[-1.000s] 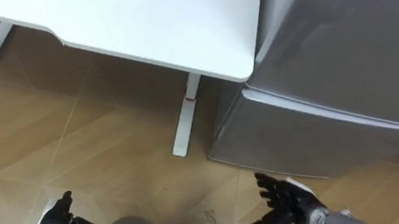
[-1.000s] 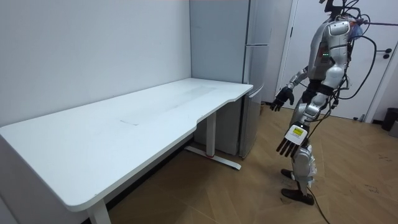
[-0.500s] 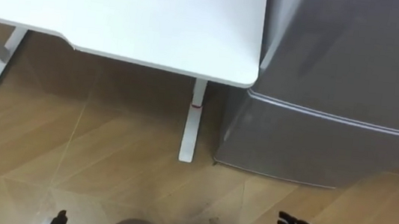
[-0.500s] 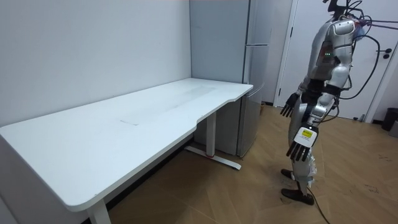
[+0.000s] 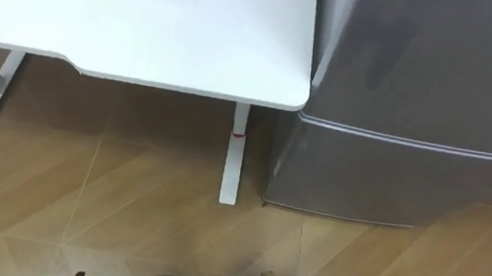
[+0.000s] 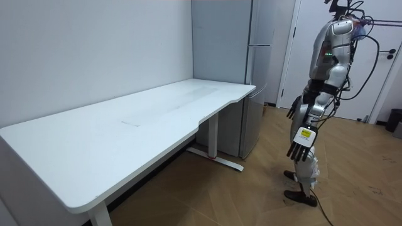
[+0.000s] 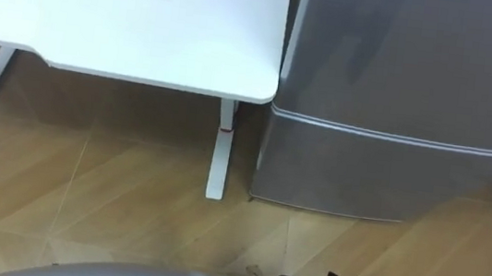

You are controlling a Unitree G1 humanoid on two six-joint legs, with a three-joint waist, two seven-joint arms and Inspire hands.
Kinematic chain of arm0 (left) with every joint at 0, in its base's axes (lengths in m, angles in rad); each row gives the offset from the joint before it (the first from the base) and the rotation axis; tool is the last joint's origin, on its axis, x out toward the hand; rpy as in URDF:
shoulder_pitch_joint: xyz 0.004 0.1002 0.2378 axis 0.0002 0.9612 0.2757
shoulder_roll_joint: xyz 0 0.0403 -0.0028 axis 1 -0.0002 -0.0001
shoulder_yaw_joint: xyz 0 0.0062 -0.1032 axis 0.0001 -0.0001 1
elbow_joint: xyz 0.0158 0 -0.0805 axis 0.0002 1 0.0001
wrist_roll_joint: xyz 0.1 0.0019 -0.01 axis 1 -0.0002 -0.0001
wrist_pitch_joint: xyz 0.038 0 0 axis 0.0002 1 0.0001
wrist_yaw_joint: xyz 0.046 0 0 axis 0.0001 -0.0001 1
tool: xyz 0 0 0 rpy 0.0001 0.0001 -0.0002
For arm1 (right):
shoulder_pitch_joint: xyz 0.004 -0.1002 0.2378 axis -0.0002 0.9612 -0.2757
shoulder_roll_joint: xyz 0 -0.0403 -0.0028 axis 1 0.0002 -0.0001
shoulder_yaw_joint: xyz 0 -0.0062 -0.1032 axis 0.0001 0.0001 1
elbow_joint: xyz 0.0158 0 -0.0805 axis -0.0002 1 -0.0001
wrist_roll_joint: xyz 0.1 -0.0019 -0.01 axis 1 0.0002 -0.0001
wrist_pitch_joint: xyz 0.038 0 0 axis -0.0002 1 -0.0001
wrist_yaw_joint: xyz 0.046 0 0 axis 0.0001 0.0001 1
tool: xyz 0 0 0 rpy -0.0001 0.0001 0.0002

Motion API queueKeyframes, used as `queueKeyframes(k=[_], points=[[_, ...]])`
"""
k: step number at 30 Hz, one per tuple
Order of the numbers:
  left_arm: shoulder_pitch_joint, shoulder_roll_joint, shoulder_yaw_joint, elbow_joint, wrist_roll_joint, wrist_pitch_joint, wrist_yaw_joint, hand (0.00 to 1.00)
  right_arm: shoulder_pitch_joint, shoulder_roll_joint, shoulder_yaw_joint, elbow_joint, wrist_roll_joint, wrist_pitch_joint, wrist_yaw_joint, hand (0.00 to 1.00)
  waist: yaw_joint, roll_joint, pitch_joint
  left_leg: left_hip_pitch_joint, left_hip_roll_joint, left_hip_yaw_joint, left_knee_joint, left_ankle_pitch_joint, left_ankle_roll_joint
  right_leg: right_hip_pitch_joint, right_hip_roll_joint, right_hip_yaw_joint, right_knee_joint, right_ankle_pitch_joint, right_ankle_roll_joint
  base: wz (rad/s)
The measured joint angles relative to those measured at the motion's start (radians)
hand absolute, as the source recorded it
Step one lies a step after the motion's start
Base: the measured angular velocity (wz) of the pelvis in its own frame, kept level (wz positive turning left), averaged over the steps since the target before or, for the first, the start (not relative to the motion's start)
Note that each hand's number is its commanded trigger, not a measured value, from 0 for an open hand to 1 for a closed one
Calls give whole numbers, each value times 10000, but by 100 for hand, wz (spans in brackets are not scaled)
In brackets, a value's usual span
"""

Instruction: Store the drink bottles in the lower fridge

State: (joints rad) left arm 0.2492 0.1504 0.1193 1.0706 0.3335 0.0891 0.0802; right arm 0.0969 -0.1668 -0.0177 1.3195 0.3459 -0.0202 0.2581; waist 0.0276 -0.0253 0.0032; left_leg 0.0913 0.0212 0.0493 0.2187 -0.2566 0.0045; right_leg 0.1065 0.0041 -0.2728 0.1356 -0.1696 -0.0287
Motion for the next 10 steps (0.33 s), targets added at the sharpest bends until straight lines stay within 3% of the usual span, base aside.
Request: queueKeyframes(k=[5, 10], points=[[-6, -51, -16, 3, 273, 10, -71, 0, 6, 12, -41, 4, -20, 9, -210, 0, -16, -60, 34, 81, -9, 57, -37, 0, 0, 46, -1, 99, -4, -17, 24, -3], [47, -170, -50, 5, 360, 234, -128, 0, 13, 44, -35, 1, -4, 3, -400, 0, -21, -23, 11, 86, 11, 243, -33, 0, 0, 51, 11, 135, -10, -16, 24, 0]])
